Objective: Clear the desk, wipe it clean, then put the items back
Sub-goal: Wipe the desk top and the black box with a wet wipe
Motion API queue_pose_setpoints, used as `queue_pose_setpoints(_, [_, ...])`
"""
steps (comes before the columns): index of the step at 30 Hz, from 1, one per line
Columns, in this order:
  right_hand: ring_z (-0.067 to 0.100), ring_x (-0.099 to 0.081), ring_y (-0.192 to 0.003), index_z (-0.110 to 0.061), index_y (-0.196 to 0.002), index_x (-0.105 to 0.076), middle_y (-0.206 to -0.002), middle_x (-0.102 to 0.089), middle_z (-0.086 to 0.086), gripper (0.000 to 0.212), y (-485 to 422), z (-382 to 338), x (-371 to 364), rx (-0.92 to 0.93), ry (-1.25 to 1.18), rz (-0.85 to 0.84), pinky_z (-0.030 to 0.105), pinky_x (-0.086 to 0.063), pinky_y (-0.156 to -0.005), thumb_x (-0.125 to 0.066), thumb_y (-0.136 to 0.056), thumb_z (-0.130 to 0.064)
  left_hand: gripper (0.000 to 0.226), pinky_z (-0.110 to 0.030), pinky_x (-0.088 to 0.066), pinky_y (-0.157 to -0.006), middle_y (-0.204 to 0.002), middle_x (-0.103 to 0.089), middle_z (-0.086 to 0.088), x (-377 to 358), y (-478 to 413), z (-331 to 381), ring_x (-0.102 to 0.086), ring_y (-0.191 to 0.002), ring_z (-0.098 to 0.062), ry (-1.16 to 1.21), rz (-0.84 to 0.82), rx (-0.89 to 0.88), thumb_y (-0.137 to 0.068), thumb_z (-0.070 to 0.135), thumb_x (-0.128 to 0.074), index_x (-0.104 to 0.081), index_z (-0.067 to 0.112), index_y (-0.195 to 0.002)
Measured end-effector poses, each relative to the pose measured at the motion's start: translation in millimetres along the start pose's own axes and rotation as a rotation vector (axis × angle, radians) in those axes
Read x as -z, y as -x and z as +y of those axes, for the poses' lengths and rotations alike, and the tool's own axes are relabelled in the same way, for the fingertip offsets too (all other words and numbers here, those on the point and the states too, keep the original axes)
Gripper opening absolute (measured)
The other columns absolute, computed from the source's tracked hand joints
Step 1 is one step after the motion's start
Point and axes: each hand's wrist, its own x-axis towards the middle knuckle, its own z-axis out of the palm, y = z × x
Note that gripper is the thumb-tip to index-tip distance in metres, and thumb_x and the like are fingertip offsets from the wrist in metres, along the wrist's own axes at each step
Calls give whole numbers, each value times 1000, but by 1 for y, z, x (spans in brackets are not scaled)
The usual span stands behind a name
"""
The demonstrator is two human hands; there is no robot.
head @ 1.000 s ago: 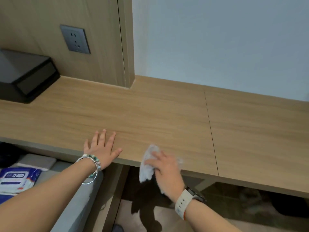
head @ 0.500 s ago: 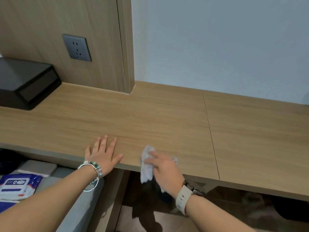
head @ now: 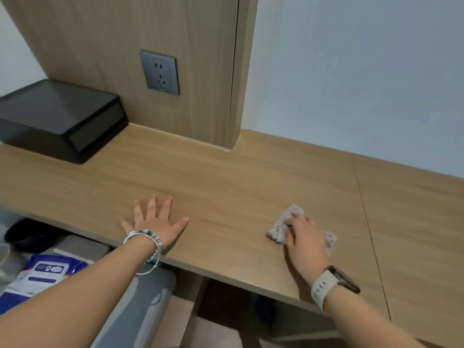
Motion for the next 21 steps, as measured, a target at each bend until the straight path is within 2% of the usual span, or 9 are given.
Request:
queue_pose_setpoints(2, [37, -46, -116, -10, -104, -60, -119, -58, 18, 18, -32, 18, 5, -350, -14, 134, 47, -35, -99, -48, -90, -8, 70, -62, 1, -110, -154, 25, 6, -2, -7, -4, 21, -141, -32, -9, -35, 1, -89, 69, -15, 15, 40, -145])
queue_pose_setpoints(3, [37, -45, -116, -10, -105, -59, -118, -57, 19, 19, -47, 19, 6, -456, -4, 152, 47, -34, -101, -48, -90, -6, 68, -62, 1, -110, -154, 26, 6, -3, -9, -6, 22, -141, -31, -13, -45, -5, -90, 67, -15, 16, 40, -145])
queue_pose_setpoints(5, [36, -41, -122, -15, -110, -57, -124, -53, 17, 24, -76, 9, 1, -495, 5, 133, 46, -28, -106, -47, -90, -7, 65, -62, 1, -110, -153, 27, 7, -3, -12, -7, 23, -141, -31, -5, -60, -14, -92, 64, -15, 17, 41, -144])
queue_pose_setpoints(7, [37, -39, -125, -21, -115, -53, -130, -50, 16, 29, -100, -9, -14, -387, 0, 61, 45, -26, -108, -45, -91, -8, 62, -61, 1, -111, -153, 27, 8, -2, -14, -9, 23, -141, -30, 16, -67, -13, -94, 60, -16, 16, 42, -144])
queue_pose_setpoints(11, [37, -45, -119, -24, -129, -47, -128, -50, 15, 42, -119, -77, -43, -4, 12, -122, 40, -33, -103, -44, -88, -13, 54, -58, 2, -112, -154, 21, 12, 1, -16, -12, 20, -142, -27, 109, -52, -3, -98, 51, -20, 6, 46, -145])
queue_pose_setpoints(14, [30, -44, -120, -27, -130, -50, -129, -51, 10, 45, -87, -121, -53, 296, -75, -262, 39, -32, -105, -45, -87, -13, 49, -54, 3, -114, -155, 13, 16, 4, -16, -14, 16, -143, -23, 194, -33, 8, -99, 45, -22, -4, 49, -145])
queue_pose_setpoints(16, [20, -45, -119, -26, -124, -55, -125, -55, 3, 39, -51, -125, -50, 453, -179, -340, 40, -31, -108, -46, -89, -11, 47, -53, 3, -114, -156, 9, 17, 6, -14, -14, 14, -144, -22, 232, -13, 11, -100, 42, -23, -9, 49, -144])
queue_pose_setpoints(18, [9, -47, -118, -23, -118, -62, -120, -61, -3, 34, -15, -116, -41, 591, -274, -377, 31, -27, -112, -50, -90, -10, 46, -52, 4, -114, -156, 7, 17, 7, -12, -14, 13, -144, -21, 252, 2, 6, -100, 41, -23, -12, 48, -144])
queue_pose_setpoints(21, [-9, -32, -122, -18, -116, -67, -127, -61, -6, 36, 28, -97, -25, 641, -395, -474, 7, -5, -108, -54, -86, -2, 46, -51, 5, -113, -156, 7, 16, 5, -9, -14, 12, -144, -22, 236, 10, -5, -100, 43, -22, -13, 46, -145])
